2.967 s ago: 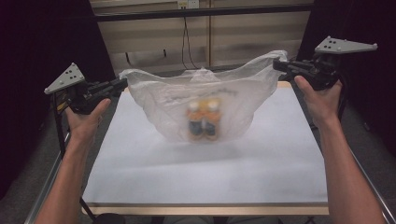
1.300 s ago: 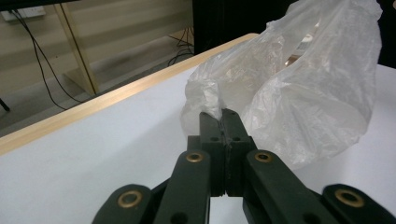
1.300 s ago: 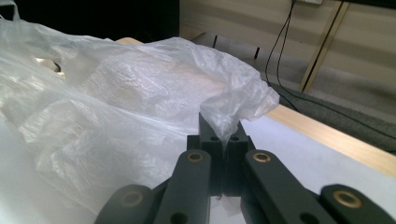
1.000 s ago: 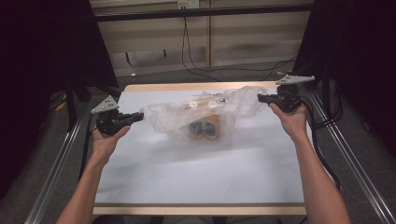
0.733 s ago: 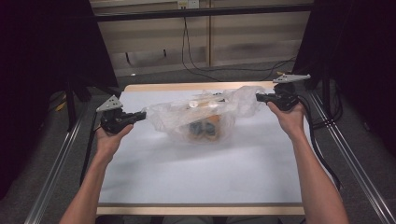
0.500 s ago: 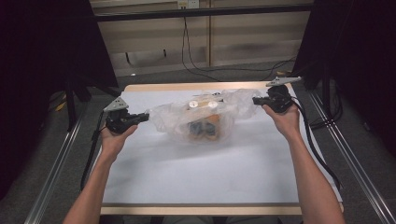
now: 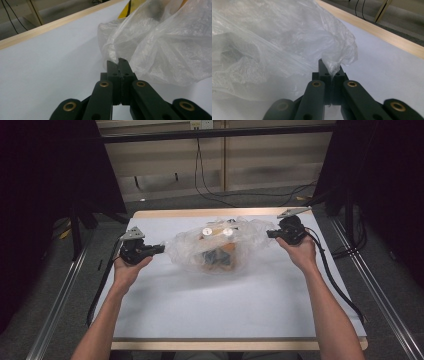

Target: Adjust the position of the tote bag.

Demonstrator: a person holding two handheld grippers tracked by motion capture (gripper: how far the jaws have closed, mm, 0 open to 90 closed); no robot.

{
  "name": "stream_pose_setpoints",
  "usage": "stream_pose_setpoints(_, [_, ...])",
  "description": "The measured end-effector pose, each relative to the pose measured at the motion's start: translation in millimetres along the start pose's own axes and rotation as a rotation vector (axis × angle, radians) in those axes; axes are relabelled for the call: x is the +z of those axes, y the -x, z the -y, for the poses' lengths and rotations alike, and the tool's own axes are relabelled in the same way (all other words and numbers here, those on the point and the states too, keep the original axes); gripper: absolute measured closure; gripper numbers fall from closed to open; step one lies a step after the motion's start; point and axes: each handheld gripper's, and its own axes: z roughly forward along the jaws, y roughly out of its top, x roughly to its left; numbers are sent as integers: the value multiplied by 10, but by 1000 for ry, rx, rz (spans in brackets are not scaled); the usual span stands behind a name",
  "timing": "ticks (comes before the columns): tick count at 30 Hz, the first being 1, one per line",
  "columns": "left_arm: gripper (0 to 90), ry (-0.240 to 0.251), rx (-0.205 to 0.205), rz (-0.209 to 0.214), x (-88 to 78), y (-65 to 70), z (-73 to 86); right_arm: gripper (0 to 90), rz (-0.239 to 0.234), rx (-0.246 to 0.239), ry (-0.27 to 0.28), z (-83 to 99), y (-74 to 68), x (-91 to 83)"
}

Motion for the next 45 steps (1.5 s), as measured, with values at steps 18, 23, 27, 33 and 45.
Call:
stream_pose_setpoints(18, [899,65,6,94,-90,100,-44,900,11,-4,-23,236,32,3])
stream_pose_setpoints(23, [900,75,31,95,-184,118,-54,900,9,-50,-40,294,-61,2])
stream_pose_setpoints(27, [900,90,16,85,-273,74,-60,900,2,-39,7,286,-55,-79])
stream_pose_setpoints(33, [900,107,-1,118,-364,48,-19,900,-15,-21,59,288,-16,-220])
stream_pose_setpoints(45, [900,67,-1,23,-299,-41,-120,900,14,15,103,195,46,-312])
